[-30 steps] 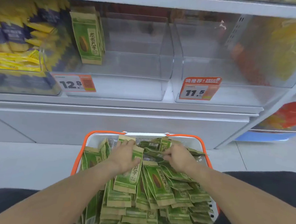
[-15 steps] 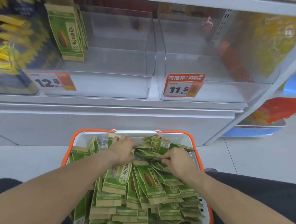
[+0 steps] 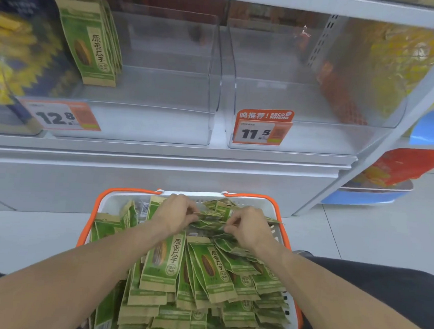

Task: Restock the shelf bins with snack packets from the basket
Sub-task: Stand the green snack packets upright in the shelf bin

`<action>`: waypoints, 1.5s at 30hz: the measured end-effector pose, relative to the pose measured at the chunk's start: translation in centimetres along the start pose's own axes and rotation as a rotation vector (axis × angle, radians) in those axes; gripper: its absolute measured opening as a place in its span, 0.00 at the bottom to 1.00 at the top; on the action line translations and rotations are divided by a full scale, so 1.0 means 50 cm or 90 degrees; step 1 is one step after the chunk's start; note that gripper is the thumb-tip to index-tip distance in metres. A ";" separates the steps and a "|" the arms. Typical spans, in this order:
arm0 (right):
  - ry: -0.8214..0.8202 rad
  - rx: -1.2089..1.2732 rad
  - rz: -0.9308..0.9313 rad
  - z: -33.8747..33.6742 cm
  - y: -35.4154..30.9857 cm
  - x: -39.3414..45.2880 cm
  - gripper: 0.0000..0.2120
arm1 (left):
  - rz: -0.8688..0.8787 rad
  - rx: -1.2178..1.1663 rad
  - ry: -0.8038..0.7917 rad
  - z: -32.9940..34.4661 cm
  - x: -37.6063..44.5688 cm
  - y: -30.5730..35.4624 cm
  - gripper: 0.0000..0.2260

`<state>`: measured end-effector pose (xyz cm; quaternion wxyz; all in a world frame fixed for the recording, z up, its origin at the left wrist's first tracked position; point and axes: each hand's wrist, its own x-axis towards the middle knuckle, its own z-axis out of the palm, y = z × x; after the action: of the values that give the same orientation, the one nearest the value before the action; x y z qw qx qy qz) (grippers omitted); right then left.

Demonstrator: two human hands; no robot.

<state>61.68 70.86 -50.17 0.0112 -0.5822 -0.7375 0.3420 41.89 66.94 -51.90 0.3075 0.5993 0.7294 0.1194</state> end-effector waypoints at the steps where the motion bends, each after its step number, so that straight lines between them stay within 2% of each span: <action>1: 0.001 0.003 0.010 0.001 -0.003 0.003 0.02 | 0.011 -0.010 -0.010 -0.009 -0.001 0.002 0.02; 2: 0.005 0.013 0.018 0.002 -0.007 0.005 0.03 | 0.022 -0.023 -0.023 -0.017 -0.003 0.003 0.02; 6: -0.001 0.032 -0.021 0.010 -0.029 0.012 0.24 | 0.052 -0.063 -0.054 -0.037 -0.018 0.001 0.05; 7: -0.002 0.001 -0.044 0.013 -0.034 0.014 0.23 | 0.058 -0.060 -0.058 -0.039 -0.021 0.000 0.06; 10: 0.002 -0.088 -0.094 0.015 -0.046 0.011 0.11 | 0.056 -0.048 -0.090 -0.046 -0.032 -0.001 0.10; 12: 0.014 -0.102 -0.123 0.014 -0.054 0.006 0.08 | 0.051 -0.061 -0.106 -0.045 -0.040 -0.003 0.13; 17: 0.105 -0.014 -0.135 0.006 -0.069 0.008 0.10 | 0.076 -0.092 0.061 -0.041 -0.045 -0.001 0.06; 21: 0.138 -0.033 -0.188 -0.042 -0.095 0.013 0.09 | 0.078 -0.128 0.070 -0.108 -0.031 0.016 0.06; 24: 0.170 -0.021 -0.219 -0.091 -0.122 0.003 0.09 | -0.049 -0.203 -0.045 -0.193 -0.029 0.028 0.13; 27: 0.192 0.014 -0.249 -0.122 -0.149 -0.012 0.09 | -0.206 -0.406 -0.205 -0.268 -0.046 0.041 0.23; 30: 0.193 0.034 -0.305 -0.118 -0.178 -0.032 0.08 | -0.290 -0.547 -0.301 -0.305 -0.064 0.050 0.28; 33: 0.157 0.032 -0.379 -0.084 -0.195 -0.054 0.07 | -0.342 -0.665 -0.301 -0.280 -0.077 0.049 0.24; 37: 0.035 -0.017 -0.407 -0.040 -0.189 -0.060 0.09 | -0.311 -0.621 -0.213 -0.204 -0.082 0.028 0.07; 38: -0.014 -0.024 -0.390 -0.037 -0.186 -0.059 0.11 | -0.320 -0.617 -0.189 -0.192 -0.083 0.022 0.04; 41: -0.131 -0.031 -0.278 -0.033 -0.176 -0.052 0.20 | -0.351 -0.539 -0.136 -0.168 -0.089 0.013 0.09; 42: -0.136 -0.028 -0.244 -0.028 -0.170 -0.047 0.23 | -0.358 -0.517 -0.128 -0.158 -0.089 0.008 0.09; 45: -0.129 -0.036 -0.139 -0.012 -0.145 -0.028 0.23 | -0.373 -0.521 -0.143 -0.143 -0.086 0.004 0.10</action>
<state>56.21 69.31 -45.43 -0.0427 -0.4612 -0.8030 0.3750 38.21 64.29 -44.90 0.6140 0.2095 0.7225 0.2389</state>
